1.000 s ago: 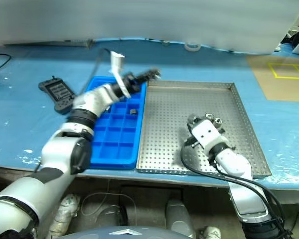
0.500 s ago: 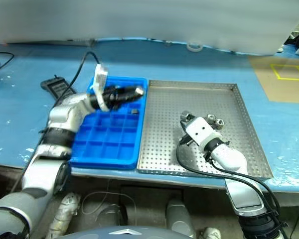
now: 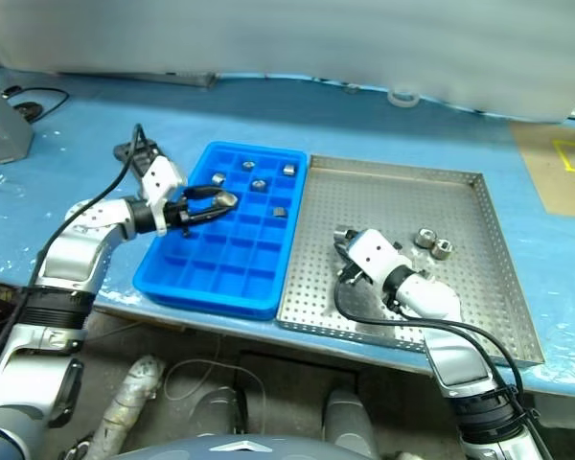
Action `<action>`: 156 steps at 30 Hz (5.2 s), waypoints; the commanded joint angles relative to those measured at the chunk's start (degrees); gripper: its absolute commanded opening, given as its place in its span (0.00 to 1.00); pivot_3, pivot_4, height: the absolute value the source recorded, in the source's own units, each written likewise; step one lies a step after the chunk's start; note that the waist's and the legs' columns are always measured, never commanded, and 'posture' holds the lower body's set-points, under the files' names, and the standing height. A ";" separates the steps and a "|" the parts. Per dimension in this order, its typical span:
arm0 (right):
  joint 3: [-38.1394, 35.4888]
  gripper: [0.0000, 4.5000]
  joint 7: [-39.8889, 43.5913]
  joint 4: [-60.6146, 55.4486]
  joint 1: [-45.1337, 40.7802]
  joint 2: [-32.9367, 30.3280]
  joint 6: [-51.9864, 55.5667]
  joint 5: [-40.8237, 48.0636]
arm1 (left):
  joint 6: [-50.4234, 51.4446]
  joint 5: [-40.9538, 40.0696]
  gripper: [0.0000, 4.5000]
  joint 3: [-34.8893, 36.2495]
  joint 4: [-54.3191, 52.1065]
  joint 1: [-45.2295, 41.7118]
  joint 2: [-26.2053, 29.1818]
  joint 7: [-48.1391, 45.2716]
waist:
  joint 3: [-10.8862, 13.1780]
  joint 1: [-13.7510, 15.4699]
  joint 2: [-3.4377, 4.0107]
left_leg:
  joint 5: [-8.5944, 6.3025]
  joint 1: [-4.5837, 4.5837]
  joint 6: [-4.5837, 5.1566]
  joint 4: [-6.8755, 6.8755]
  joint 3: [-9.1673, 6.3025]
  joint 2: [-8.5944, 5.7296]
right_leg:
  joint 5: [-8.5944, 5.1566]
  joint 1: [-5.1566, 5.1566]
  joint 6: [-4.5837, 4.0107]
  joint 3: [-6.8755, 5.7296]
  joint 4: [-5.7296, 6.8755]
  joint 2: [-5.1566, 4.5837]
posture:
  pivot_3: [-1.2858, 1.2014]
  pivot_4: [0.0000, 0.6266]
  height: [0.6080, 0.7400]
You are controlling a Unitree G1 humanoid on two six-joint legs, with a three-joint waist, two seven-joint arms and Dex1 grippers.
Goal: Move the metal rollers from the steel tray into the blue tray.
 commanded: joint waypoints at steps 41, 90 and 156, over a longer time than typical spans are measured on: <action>-1.17 0.27 1.60 -0.14 -7.08 0.97 -4.62 0.69 | 6.42 -10.48 0.83 4.49 -1.70 -3.95 -6.42 4.56 | -0.18 2.35 -0.33 | 0.54 0.06 -0.90 -0.77 -0.17 0.15 | 0.02 -0.47 0.06 -0.68 0.61 0.11 | 0.51 0.24 1.00; -1.41 0.27 1.88 -3.40 -11.67 0.82 -1.70 -0.15 | 16.33 -16.76 0.83 3.12 18.66 -19.31 -25.36 -5.23 | -0.14 1.32 -0.37 | 0.60 -0.01 -0.65 -0.70 -0.12 0.21 | 0.12 -0.49 0.24 -0.66 0.53 0.03 | 0.44 0.24 1.00; -4.17 0.72 12.42 -8.33 -11.55 -2.90 1.74 5.22 | 32.86 -13.68 0.84 1.20 48.67 -36.22 -37.37 -15.42 | -0.03 -0.30 -0.28 | -0.04 -0.18 0.72 0.02 -0.01 -0.26 | -0.31 -0.39 -0.54 -0.68 0.56 -0.96 | 0.41 0.24 1.00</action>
